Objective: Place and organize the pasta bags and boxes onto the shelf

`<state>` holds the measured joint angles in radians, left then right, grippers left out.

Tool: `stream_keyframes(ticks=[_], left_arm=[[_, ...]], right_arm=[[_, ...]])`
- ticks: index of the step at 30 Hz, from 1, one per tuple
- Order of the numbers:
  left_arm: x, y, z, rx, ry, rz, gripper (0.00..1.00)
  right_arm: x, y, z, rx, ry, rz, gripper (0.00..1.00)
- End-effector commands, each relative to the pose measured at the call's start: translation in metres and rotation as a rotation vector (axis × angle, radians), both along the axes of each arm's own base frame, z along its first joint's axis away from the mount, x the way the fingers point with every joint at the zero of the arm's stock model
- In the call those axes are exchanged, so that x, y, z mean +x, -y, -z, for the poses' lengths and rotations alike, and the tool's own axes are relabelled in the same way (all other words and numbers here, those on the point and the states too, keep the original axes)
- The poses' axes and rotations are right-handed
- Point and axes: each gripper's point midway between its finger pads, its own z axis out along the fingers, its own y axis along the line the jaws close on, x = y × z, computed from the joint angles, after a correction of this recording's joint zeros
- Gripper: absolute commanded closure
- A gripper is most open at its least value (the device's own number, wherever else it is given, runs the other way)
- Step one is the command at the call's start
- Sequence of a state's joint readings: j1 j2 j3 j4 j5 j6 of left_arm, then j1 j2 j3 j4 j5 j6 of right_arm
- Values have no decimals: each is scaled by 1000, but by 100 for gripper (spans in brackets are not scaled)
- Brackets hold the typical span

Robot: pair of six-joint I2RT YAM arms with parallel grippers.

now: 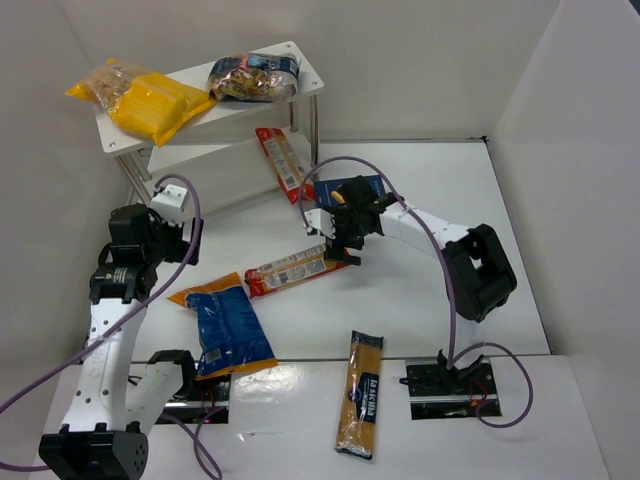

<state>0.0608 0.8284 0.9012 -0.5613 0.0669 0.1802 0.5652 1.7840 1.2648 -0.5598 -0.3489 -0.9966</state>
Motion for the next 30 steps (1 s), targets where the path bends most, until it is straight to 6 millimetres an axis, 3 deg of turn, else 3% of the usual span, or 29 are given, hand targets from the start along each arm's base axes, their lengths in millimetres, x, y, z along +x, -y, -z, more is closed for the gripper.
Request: stream_keyframes(ticks=[1,7,17,20,30], left_arm=[[5,5,-2,-35,17,18,0],[9,4,9,-31,-27,22,0],[10,4,12,-31,-27,22,0],[10,3,11,-22,-26,28,0],[11,6,14,-33,-35,43,0]], right_arm=[[3,-24,-22,88,12,-127,1],[-16,-29,-6,94,-101,-216,1],[-29,-39,26,78,-192,-281,1],[-25,-41,29,82,-177,-290,1],[-11,-59,13,116,-147,-310,1]])
